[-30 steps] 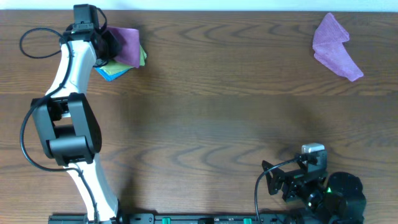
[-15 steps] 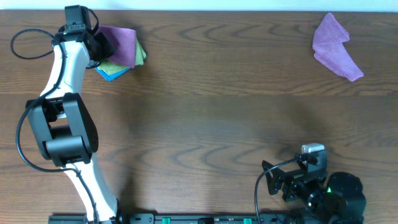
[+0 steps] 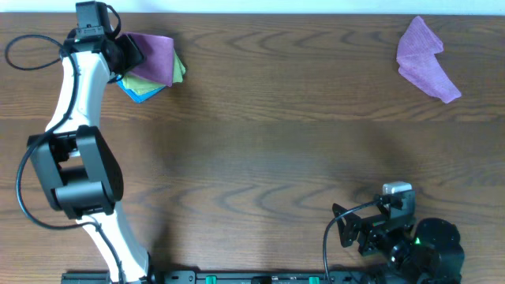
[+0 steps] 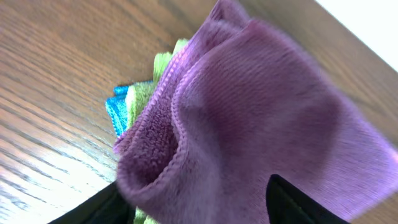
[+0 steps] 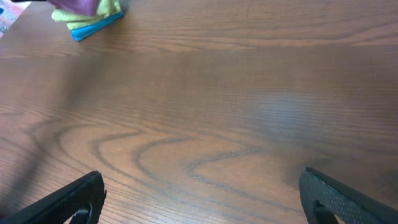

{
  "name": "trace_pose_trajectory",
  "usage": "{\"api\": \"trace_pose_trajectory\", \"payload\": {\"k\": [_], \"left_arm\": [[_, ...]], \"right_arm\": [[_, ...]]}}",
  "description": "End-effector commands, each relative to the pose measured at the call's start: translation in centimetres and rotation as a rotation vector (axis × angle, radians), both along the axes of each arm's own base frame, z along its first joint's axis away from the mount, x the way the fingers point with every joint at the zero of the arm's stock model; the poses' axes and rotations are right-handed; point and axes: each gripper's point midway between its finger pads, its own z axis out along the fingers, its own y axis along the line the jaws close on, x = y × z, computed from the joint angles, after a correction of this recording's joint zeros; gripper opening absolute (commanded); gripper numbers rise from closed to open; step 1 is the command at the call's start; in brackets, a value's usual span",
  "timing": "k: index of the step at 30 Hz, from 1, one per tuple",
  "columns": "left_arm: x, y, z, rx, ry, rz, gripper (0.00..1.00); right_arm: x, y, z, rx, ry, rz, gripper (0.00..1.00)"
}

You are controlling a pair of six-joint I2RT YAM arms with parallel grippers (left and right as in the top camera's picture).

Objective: Fold the cloth
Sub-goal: 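Lower the purple cloth onto the green cloth stack with the left gripper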

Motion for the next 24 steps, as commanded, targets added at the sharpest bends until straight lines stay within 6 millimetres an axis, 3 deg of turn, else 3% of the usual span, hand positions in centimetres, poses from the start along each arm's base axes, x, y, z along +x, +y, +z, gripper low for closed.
{"api": "trace_pose_trajectory", "payload": {"k": [1,13,15,20,24], "left_arm": [[0.0,0.6,2.8,0.034,-0.052,-0.001,0.69],[-0.1,0.0,6.2,0.016,-0.129,-0.010,0.70],[0.3,-0.8,6.4,-0.037,-0.147,-0.014,0.61],[1.8,-1.8,7.7,-0.087,-0.225,0.002,0.20],[2.9,-3.2,7.9,-0.109,-0.262,-0.003,0.06]], "right_arm": [[0.0,-0.1,-0.1,0.011,0.003,-0.013,0.99],[0.0,-0.1,-0.1,0.011,0.003,-0.013,0.99],[0.0,-0.1,-0.1,0.011,0.003,-0.013,0.99],[0.0,-0.1,-0.1,0.011,0.003,-0.013,0.99],[0.0,-0.1,-0.1,0.011,0.003,-0.013,0.99]]}}
